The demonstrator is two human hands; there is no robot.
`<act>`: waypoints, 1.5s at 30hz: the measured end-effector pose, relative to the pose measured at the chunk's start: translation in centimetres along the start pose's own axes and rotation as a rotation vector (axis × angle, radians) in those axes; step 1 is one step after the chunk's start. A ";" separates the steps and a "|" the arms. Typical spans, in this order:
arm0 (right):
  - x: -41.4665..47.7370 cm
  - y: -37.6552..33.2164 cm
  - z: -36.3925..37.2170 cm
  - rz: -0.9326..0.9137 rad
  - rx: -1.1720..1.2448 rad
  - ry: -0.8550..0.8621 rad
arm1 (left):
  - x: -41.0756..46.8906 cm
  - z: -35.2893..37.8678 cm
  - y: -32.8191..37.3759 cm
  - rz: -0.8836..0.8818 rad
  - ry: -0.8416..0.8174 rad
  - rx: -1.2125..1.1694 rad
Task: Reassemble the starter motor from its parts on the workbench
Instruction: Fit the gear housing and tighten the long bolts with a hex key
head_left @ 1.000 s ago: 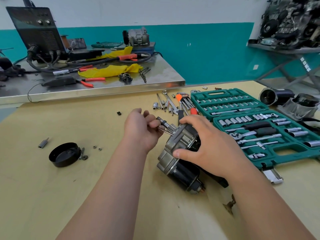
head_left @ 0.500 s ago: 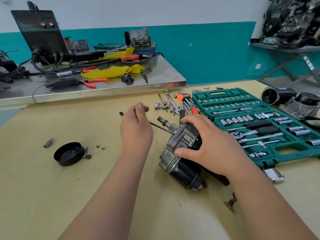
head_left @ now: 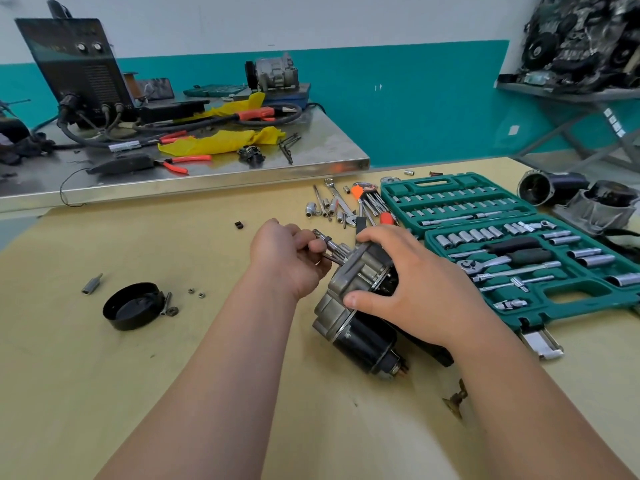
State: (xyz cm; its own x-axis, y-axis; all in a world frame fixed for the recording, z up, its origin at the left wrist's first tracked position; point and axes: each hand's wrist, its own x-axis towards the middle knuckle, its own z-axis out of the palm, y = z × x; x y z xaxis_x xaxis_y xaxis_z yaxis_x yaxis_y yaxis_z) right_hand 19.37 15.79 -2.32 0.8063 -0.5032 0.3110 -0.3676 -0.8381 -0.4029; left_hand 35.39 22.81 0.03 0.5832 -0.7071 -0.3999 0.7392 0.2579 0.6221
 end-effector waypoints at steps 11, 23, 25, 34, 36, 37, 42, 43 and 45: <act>0.0 0.0 0.0 0.006 -0.007 -0.011 | -0.1 -1.3 4.8 -0.050 0.031 1.514; 0.0 -0.3 -0.1 0.016 -0.014 -0.006 | -1.2 -1.0 -0.7 0.834 0.262 0.889; 0.0 -0.3 0.0 0.019 -0.018 -0.005 | -1.4 0.2 -1.5 0.572 0.300 0.575; 0.0 -0.1 0.1 0.018 -0.013 -0.007 | 1.0 0.5 -0.1 0.159 0.316 0.480; 0.0 -0.1 0.1 0.017 -0.006 -0.006 | 1.7 0.5 0.2 0.210 0.321 0.624; 0.0 0.0 0.2 0.015 -0.006 -0.004 | 2.1 0.5 0.4 0.265 0.329 0.721; 0.0 0.1 0.2 0.011 0.000 0.005 | 2.8 0.0 1.5 0.533 0.247 1.315; 0.1 0.1 0.2 0.010 0.000 0.006 | 2.9 0.0 1.8 0.519 0.232 1.346; 0.1 0.1 0.2 0.010 -0.002 0.010 | 3.2 0.0 2.2 0.480 0.210 1.318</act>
State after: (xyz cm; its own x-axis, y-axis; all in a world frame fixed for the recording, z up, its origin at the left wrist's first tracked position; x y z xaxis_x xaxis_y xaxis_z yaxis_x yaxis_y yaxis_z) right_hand 19.50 15.73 -2.49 0.7981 -0.5134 0.3154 -0.3766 -0.8336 -0.4041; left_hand 38.90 21.10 0.06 0.8086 -0.5883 0.0080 -0.3247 -0.4348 0.8399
